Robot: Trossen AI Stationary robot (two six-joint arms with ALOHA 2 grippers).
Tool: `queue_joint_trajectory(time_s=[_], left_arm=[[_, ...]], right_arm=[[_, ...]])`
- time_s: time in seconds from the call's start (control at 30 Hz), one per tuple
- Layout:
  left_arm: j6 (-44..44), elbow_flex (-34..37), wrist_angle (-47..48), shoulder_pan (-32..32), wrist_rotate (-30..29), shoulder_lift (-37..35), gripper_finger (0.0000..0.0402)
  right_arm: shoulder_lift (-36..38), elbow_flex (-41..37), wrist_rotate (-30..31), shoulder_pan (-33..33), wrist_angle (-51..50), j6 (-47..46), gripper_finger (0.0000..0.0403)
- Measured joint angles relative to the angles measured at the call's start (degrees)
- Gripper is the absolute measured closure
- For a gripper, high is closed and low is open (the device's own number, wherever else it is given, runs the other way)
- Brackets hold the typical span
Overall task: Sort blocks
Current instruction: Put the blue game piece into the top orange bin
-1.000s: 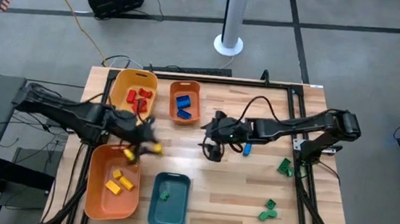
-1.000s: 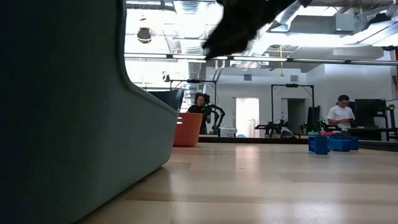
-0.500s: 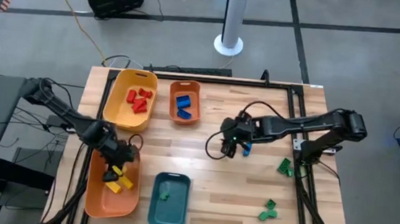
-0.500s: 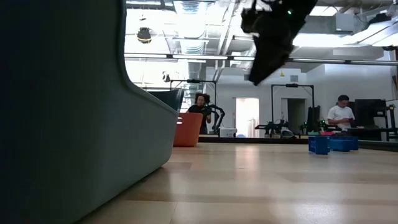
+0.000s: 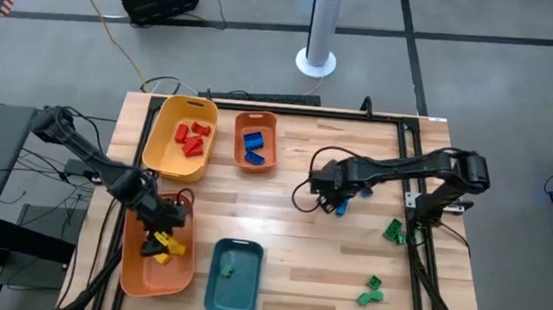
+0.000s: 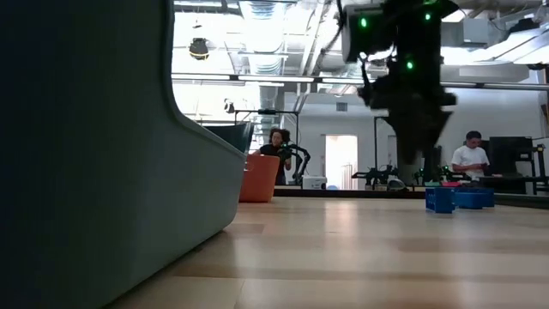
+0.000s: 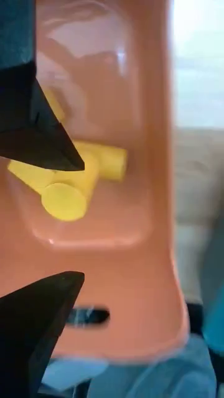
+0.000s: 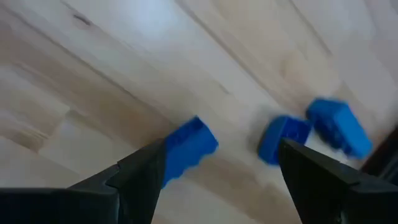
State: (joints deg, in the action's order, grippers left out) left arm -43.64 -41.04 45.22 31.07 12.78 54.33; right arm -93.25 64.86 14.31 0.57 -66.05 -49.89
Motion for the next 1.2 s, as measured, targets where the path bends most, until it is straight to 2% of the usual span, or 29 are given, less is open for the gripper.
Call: queue_joint_trajectory(time_s=[0.1, 0.3, 0.43, 0.77, 0.93, 1.07, 1.2], left_arm=[[3.01, -3.08, -0.23, 0.0, -1.52, 0.0, 0.0133], [10.61, -5.89, 0.03, -0.02, -14.74, -0.02, 0.0135], [13.89, -6.16, 0.32, -0.02, -20.0, -0.06, 0.0135], [16.44, -6.16, 0.38, -0.02, -22.89, -0.11, 0.0134], [17.08, -6.16, 0.29, 0.11, -24.64, -0.11, 0.0134], [17.14, -6.16, 0.3, 0.11, -24.64, -0.11, 0.0134], [17.14, -6.16, 0.34, 0.13, -24.64, -0.11, 0.0134]], right_arm=[[-1.0, -0.1, -0.28, -1.24, 0.17, -4.11, 0.0085], [-1.52, -5.1, -0.7, -3.58, 4.19, -12.46, 0.0091], [-1.2, -8.11, -1.85, -5.7, 10.94, -16.0, 0.01], [-1.57, -9.15, -1.11, -5.43, 11.45, -17.78, 0.011], [-1.59, -13.57, -0.92, -3.64, 16.13, -16.52, 0.013], [-1.4, -15.39, -0.9, -2.95, 18.19, -16.17, 0.0153], [-1.42, -15.47, 0.17, -2.85, 18.97, -13.07, 0.0203]])
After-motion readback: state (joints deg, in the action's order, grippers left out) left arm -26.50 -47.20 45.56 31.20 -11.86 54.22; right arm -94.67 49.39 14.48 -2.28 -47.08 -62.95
